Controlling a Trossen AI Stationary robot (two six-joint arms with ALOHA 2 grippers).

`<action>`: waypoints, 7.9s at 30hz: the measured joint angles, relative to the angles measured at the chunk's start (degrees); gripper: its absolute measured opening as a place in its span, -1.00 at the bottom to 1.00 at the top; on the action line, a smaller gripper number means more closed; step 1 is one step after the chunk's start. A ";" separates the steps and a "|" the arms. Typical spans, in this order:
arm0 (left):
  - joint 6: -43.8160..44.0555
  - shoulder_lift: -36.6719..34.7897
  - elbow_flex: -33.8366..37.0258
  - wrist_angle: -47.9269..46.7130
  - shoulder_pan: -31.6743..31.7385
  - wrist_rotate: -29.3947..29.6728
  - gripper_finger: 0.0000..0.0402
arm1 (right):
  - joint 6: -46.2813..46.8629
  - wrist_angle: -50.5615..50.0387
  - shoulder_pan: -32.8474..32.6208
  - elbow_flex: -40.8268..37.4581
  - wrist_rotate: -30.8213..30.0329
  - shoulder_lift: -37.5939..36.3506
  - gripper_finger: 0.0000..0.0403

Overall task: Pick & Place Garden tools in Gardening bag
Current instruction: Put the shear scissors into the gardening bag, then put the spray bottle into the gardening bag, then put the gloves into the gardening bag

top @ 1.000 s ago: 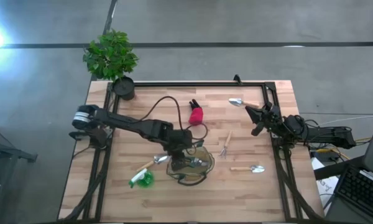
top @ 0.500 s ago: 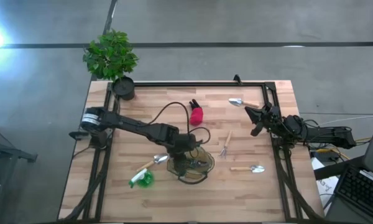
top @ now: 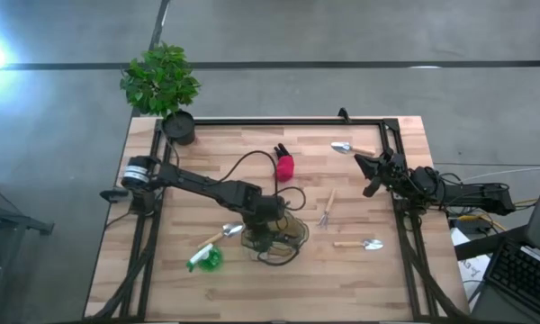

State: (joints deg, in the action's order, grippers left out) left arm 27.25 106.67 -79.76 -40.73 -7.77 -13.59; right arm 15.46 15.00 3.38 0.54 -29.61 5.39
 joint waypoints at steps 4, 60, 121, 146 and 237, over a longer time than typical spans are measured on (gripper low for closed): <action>-0.39 -0.09 -0.26 0.08 0.00 -0.57 -0.23 | 0.16 0.00 0.02 0.00 -0.01 0.00 -0.96; 27.73 -51.13 26.10 -5.05 -22.32 50.28 -0.10 | 7.11 -1.22 0.02 0.02 12.66 0.02 -0.96; 46.21 -16.11 -1.66 -36.87 -25.25 -0.67 -0.39 | 8.11 -1.05 0.02 0.02 8.72 0.00 -0.96; 36.36 -23.54 -23.01 -49.30 -23.91 16.47 -0.74 | 7.89 -1.07 0.00 0.02 8.66 0.00 -0.96; -3.41 -0.59 -29.41 -44.32 -9.56 4.51 -0.13 | 7.56 -1.53 0.00 0.00 8.68 0.02 -0.96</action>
State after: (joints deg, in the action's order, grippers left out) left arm 23.83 106.08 -109.16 -85.05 -17.33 -9.08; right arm 23.02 13.47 3.38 0.54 -20.93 5.41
